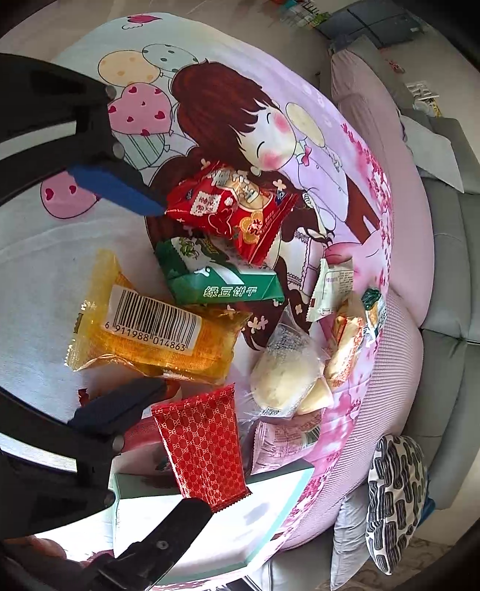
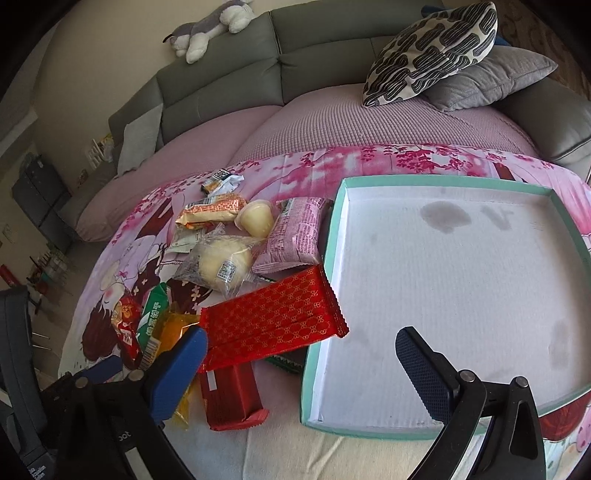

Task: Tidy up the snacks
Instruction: 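Grasp the yellow barcode bread pack with left tool while right grasps red diamond-pattern bar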

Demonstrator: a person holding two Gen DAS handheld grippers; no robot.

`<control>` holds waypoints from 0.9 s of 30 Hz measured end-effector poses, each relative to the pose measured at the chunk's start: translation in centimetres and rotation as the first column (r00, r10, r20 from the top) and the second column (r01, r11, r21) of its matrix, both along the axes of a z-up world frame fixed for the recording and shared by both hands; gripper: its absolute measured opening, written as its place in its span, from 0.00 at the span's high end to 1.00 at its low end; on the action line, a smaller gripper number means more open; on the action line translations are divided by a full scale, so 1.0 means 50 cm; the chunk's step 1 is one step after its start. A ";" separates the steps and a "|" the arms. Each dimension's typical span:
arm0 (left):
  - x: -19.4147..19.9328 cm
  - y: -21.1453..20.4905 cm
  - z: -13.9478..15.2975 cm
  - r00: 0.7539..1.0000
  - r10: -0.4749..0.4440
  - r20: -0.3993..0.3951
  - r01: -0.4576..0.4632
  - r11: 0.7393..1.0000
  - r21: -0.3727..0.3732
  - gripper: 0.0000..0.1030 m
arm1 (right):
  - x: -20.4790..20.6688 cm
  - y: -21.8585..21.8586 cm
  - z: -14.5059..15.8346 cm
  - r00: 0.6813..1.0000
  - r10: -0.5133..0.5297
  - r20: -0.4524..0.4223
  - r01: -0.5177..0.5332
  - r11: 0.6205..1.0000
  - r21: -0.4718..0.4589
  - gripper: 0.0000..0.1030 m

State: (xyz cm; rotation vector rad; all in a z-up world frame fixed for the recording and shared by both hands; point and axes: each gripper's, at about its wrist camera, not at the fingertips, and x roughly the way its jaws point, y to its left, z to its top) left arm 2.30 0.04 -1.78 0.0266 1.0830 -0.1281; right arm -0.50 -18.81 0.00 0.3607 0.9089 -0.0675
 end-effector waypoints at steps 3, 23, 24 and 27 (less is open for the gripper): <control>0.003 -0.004 -0.003 1.000 -0.009 -0.009 0.009 1.000 -0.009 0.19 | 0.008 -0.002 -0.007 1.000 0.001 0.002 -0.001 1.000 0.024 0.02; 0.010 -0.006 -0.017 0.998 -0.017 -0.054 0.014 0.999 -0.047 0.59 | 0.015 0.013 0.002 0.998 0.022 0.059 -0.025 0.998 0.052 0.55; 0.011 -0.002 -0.016 0.999 -0.007 -0.053 0.005 0.999 -0.045 0.60 | 0.016 0.017 0.003 0.998 0.032 0.056 -0.035 0.998 0.050 0.55; 0.013 0.010 -0.014 0.999 0.019 -0.047 -0.021 0.999 -0.049 0.60 | 0.016 0.029 0.002 0.999 0.051 0.017 -0.051 0.998 0.042 0.55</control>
